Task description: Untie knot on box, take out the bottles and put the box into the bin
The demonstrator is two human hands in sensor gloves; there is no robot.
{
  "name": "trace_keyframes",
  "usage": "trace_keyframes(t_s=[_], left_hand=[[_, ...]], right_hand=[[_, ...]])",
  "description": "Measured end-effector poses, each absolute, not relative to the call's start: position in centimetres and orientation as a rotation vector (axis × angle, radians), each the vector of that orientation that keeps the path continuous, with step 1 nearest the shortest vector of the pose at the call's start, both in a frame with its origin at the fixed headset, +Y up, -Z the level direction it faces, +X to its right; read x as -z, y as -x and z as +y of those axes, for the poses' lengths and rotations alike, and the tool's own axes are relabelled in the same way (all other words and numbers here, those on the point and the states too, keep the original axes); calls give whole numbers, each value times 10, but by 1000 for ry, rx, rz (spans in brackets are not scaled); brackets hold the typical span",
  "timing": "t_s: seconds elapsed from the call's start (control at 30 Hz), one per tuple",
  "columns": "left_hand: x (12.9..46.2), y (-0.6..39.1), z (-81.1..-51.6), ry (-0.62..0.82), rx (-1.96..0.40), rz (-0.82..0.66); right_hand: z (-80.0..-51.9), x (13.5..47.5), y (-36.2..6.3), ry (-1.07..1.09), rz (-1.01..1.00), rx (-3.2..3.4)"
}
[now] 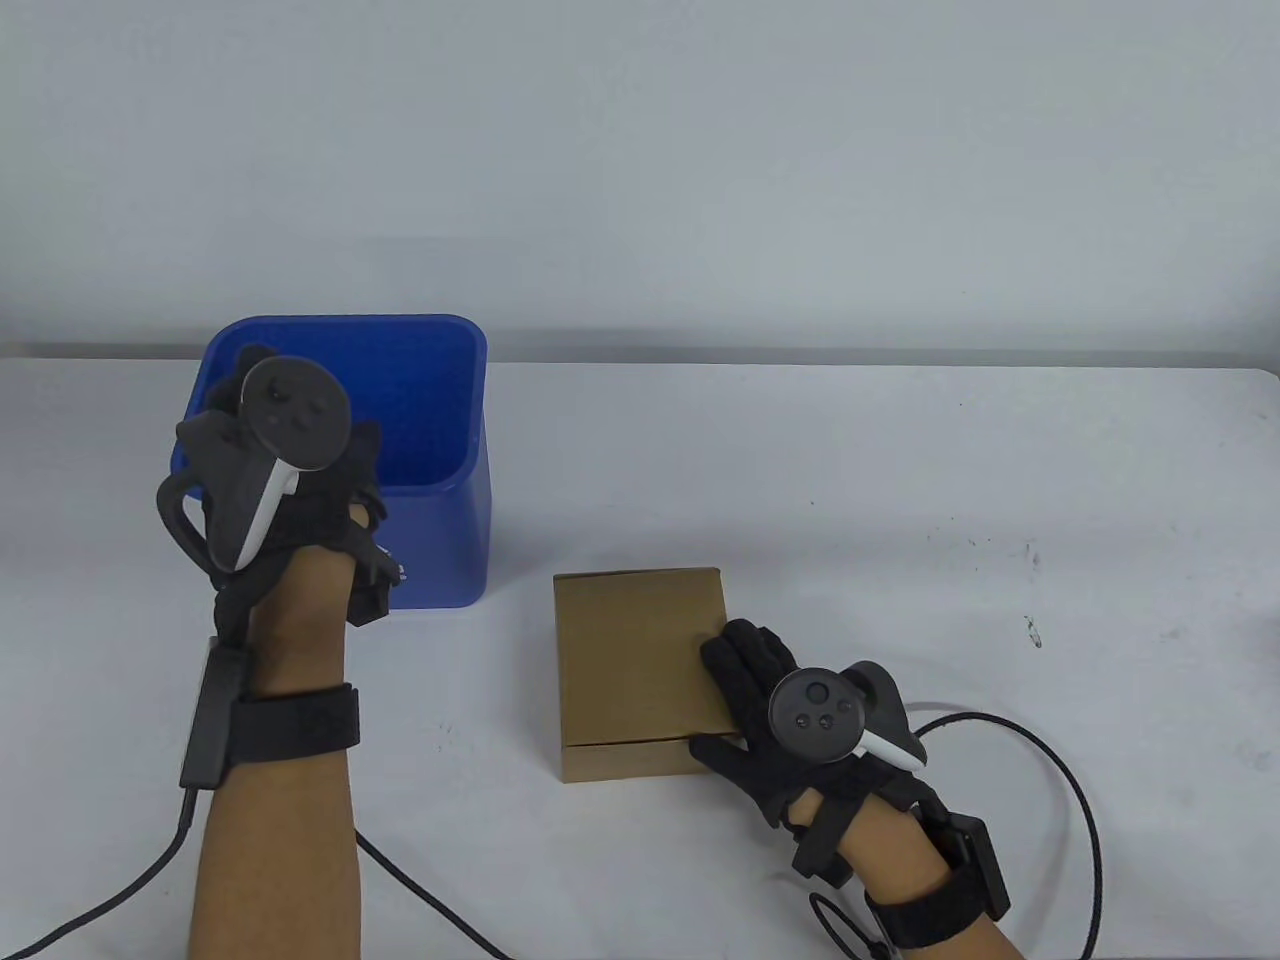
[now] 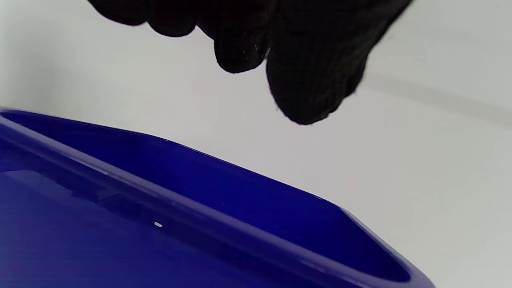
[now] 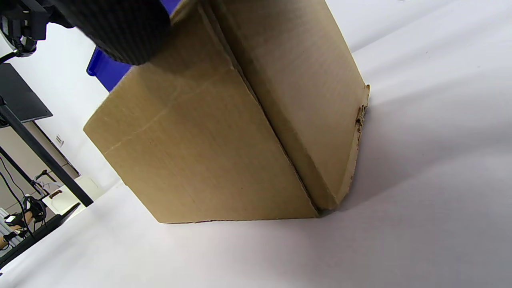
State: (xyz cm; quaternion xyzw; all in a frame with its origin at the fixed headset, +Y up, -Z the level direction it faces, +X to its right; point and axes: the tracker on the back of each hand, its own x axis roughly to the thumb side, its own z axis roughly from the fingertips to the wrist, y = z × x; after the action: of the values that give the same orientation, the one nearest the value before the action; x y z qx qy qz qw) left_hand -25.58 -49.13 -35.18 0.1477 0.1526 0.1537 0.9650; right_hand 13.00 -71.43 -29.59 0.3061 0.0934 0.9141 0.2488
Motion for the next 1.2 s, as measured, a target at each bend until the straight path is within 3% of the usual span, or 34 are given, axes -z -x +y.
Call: trace_keyframes(t_s=[0.73, 1.2], left_hand=[[276, 215, -535, -304, -442, -80], [243, 171, -609, -231, -465, -246]], right_hand=[[-702, 297, -145, -782, 164, -2480], [-700, 298, -151, -767, 134, -2479]])
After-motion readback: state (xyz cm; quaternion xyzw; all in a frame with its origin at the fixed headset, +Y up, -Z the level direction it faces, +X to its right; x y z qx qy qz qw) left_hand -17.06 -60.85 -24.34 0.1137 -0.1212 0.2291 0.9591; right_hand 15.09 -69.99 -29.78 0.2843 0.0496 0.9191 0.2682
